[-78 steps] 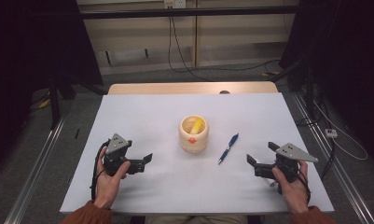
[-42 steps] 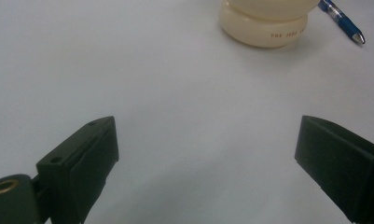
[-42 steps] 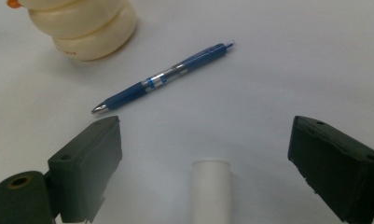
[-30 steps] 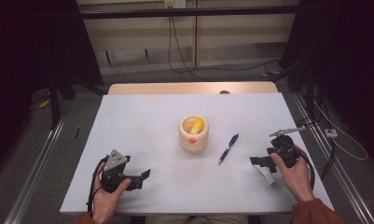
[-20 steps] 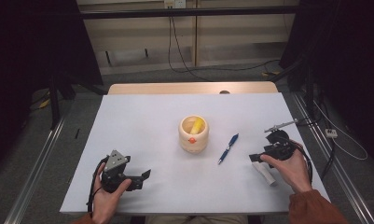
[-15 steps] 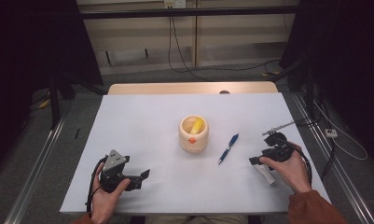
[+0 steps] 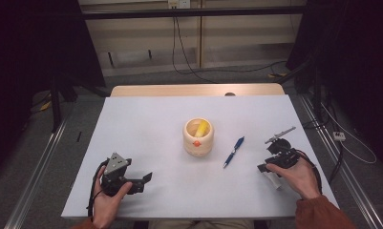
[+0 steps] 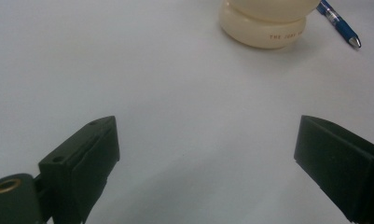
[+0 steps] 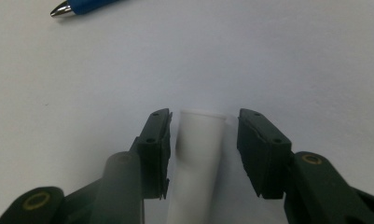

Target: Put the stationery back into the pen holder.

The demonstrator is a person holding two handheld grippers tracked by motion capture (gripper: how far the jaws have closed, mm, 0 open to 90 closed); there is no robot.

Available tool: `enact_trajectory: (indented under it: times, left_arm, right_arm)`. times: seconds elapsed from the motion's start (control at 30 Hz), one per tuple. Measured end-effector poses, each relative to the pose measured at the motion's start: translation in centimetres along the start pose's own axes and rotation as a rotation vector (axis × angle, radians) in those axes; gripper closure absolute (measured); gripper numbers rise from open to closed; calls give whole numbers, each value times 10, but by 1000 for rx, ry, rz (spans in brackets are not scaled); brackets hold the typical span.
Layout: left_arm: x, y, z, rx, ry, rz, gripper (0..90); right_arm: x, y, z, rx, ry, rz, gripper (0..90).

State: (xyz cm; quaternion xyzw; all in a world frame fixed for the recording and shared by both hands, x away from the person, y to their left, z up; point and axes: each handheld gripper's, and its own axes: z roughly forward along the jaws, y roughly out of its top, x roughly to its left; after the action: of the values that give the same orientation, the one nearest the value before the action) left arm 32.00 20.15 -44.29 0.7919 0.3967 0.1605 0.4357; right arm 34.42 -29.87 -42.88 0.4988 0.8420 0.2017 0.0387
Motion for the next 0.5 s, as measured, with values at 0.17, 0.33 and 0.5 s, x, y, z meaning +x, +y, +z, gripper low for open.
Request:
enact_trajectory:
  times: [0.17,0.33,0.5]
  left_arm:
    - [0,0,1,-1,-2,1,67]
    - [1,0,1,-2,1,5,68]
    - [0,0,2,-2,2,8,68]
  right_arm:
    - [1,0,6,24,-2,-14,601]
    - [2,0,6,33,-15,-24,616]
    - [4,1,7,38,-43,-33,668]
